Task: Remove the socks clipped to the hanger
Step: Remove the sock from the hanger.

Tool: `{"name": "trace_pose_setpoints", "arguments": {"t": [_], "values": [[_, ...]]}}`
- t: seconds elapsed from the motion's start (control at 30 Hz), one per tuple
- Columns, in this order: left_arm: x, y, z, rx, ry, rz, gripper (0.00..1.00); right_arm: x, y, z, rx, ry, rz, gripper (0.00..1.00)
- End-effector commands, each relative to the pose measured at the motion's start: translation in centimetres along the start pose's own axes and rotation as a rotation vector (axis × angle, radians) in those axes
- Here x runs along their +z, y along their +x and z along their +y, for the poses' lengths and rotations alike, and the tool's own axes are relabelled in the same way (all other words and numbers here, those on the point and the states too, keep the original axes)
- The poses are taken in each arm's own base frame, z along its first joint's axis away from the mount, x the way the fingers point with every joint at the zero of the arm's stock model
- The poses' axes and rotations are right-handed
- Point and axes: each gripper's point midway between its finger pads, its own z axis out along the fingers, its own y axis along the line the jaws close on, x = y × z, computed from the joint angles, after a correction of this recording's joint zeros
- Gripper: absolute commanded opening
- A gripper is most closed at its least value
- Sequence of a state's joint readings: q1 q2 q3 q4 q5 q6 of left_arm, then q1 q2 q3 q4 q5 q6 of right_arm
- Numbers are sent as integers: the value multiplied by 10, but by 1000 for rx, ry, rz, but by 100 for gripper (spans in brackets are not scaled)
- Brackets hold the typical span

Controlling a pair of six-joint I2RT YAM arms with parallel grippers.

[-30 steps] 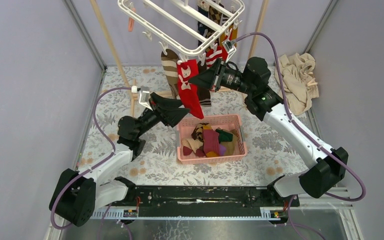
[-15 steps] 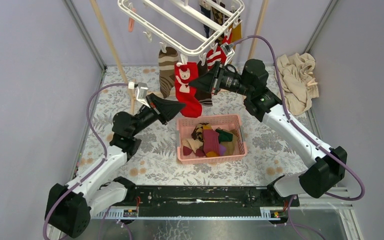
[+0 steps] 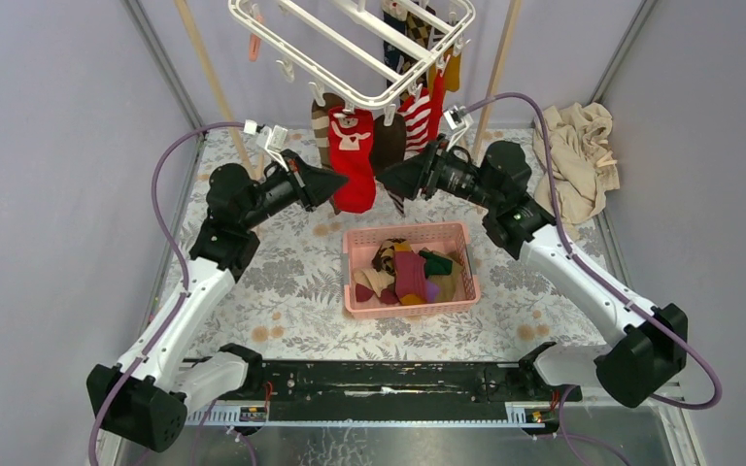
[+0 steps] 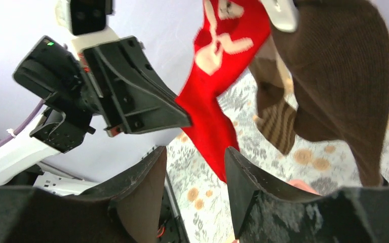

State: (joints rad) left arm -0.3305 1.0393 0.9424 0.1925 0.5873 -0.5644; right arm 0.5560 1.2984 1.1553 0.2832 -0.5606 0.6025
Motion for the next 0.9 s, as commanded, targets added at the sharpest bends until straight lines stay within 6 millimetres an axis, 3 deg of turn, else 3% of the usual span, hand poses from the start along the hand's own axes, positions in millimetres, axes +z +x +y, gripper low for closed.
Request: {"name": "trace_pose_setpoints", "arguments": {"t": [0.0, 0.17, 0.37, 0.63, 0.87], "values": [[-9, 11, 3, -25, -25, 111, 0, -12, -54, 37, -185, -109, -240, 53], [-25, 14, 18, -71, -132, 143, 0, -14, -72, 46, -234, -171, -372, 53], [-42, 4, 29, -100, -227, 148, 0, -2, -85, 51, -263, -226, -447, 53], [-47, -11, 21, -101, -201, 154, 0, 31, -90, 62, -327, -247, -454, 54], [-53, -24, 17, -106, -212, 148, 0, 48, -101, 55, -341, -229, -506, 54]]}}
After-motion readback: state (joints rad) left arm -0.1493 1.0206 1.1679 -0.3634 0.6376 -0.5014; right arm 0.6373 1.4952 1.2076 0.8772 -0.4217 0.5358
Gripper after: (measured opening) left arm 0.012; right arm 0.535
